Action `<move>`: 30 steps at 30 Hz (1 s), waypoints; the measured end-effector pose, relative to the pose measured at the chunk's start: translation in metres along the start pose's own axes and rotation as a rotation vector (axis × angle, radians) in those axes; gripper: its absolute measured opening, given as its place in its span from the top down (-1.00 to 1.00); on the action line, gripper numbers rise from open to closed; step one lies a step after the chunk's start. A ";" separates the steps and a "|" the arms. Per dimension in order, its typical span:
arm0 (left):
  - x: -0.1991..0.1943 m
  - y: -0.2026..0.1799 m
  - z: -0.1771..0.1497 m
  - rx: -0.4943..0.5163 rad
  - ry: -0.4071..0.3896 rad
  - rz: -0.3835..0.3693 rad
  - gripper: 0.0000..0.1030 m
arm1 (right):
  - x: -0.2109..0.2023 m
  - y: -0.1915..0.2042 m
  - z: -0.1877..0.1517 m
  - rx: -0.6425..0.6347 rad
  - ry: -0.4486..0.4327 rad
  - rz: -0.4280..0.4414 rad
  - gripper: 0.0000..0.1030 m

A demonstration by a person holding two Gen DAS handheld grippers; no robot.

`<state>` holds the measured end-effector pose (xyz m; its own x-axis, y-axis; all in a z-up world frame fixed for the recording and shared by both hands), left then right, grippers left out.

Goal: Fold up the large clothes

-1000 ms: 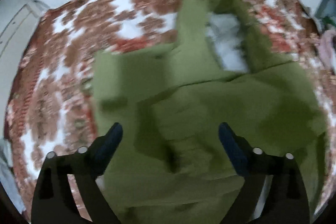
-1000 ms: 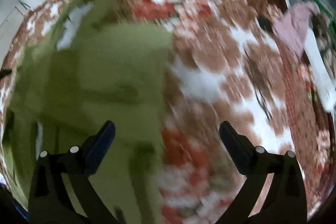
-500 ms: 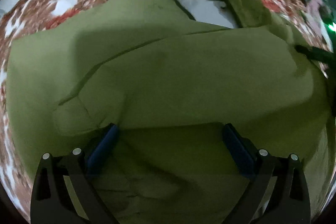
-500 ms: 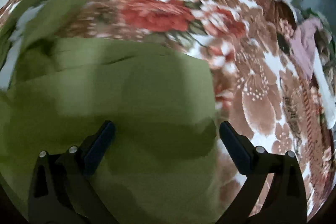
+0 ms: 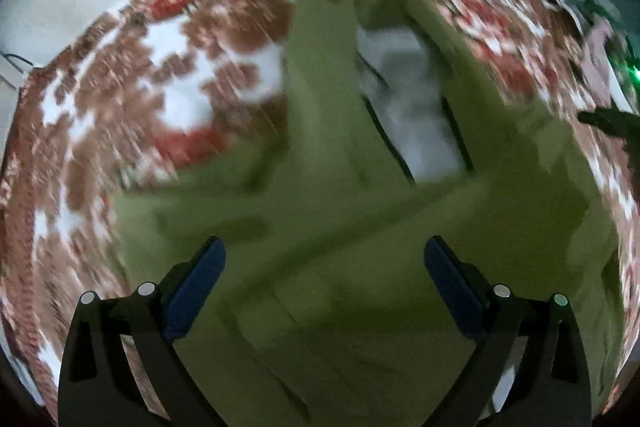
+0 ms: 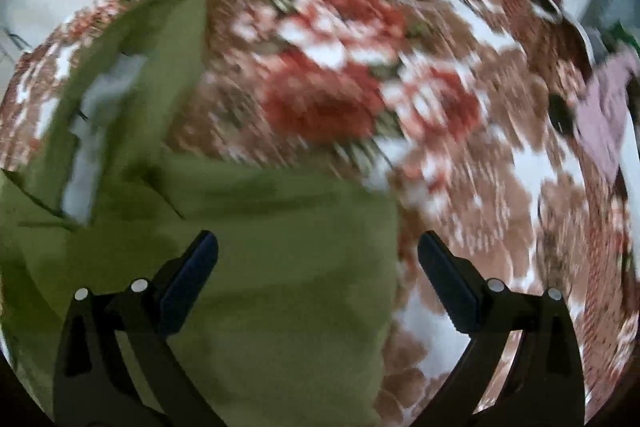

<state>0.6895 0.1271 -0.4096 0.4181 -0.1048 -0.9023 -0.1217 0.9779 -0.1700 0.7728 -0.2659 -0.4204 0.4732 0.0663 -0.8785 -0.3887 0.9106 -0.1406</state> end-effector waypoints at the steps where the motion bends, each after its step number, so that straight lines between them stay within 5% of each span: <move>1: 0.001 0.004 0.014 -0.006 -0.004 0.000 -0.89 | -0.001 0.003 0.013 -0.016 -0.008 0.001 -0.91; 12: 0.073 -0.005 0.160 -0.012 0.019 -0.036 -0.89 | 0.073 0.052 0.159 -0.205 -0.023 0.128 -0.91; 24: 0.178 -0.041 0.275 -0.003 0.100 -0.192 -0.86 | 0.189 0.068 0.248 -0.261 0.066 0.233 -0.68; 26: 0.199 -0.047 0.277 0.023 0.148 -0.179 -0.49 | 0.198 0.071 0.251 -0.254 0.075 0.284 -0.45; 27: 0.210 -0.052 0.276 0.035 0.184 -0.181 -0.30 | 0.199 0.072 0.251 -0.250 0.077 0.298 -0.04; 28: 0.214 -0.056 0.276 0.032 0.197 -0.194 0.24 | 0.201 0.076 0.250 -0.245 0.085 0.329 0.45; 29: 0.216 -0.060 0.275 0.030 0.208 -0.210 0.65 | 0.202 0.077 0.249 -0.245 0.090 0.316 0.52; 30: 0.215 -0.068 0.274 0.047 0.216 -0.221 0.72 | 0.199 0.078 0.250 -0.251 0.086 0.316 0.65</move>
<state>1.0341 0.0877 -0.4841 0.2285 -0.3468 -0.9097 -0.0049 0.9340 -0.3573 1.0341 -0.0797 -0.4925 0.2364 0.2827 -0.9296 -0.6897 0.7227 0.0444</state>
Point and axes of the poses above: each gripper's, at about its wrist camera, not at the fingertips, and x roughly the way its jaws point, y to its left, z to its top, the point moved 7 cm from there along x, roughly the way its jaws point, and after that the axes turned 15 degrees about -x, right-handed, at the moved point
